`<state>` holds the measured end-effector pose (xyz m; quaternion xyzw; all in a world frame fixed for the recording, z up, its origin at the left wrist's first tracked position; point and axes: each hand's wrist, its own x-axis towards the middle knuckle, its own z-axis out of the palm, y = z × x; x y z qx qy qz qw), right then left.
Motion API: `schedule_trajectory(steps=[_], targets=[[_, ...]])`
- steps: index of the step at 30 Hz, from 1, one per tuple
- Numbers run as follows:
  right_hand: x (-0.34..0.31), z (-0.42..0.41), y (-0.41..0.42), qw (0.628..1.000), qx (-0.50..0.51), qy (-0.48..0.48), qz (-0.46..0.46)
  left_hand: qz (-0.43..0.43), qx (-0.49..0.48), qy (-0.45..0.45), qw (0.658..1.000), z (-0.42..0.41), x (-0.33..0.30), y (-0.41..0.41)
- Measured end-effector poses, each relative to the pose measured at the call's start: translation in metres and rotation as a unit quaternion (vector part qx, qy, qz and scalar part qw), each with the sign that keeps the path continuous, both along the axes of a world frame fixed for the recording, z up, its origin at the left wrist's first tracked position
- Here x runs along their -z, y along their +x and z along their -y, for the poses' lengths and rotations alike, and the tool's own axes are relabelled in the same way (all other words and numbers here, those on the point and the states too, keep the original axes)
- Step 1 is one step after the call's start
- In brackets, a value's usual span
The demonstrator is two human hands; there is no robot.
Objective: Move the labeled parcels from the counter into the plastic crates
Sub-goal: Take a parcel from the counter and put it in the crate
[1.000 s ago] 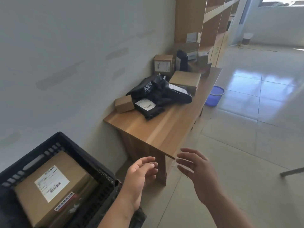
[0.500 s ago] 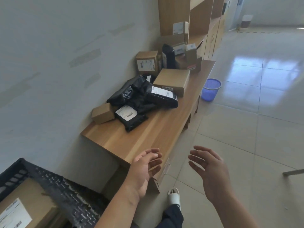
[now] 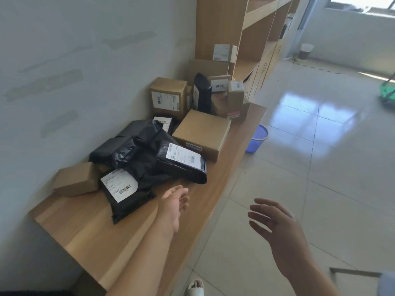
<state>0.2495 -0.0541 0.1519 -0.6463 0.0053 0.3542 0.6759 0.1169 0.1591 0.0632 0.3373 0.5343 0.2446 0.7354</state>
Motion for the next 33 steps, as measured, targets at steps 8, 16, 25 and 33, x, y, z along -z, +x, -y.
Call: schedule_trajectory(steps=[8,16,25,33], targets=[[0.011,-0.044,0.072,0.999,-0.031,-0.015,-0.028,-0.045,-0.069,-0.067,0.994,-0.062,0.036,0.077],[0.031,-0.125,0.157,0.988,-0.140,-0.030,-0.062,-0.067,-0.223,-0.080,0.969,-0.084,0.062,0.140],[0.046,-0.212,0.268,0.957,-0.265,-0.047,-0.108,-0.110,-0.335,-0.087,0.932,-0.088,0.074,0.167],[0.064,-0.265,0.288,0.917,-0.371,-0.082,-0.121,-0.115,-0.371,-0.028,0.921,-0.073,0.045,0.159]])
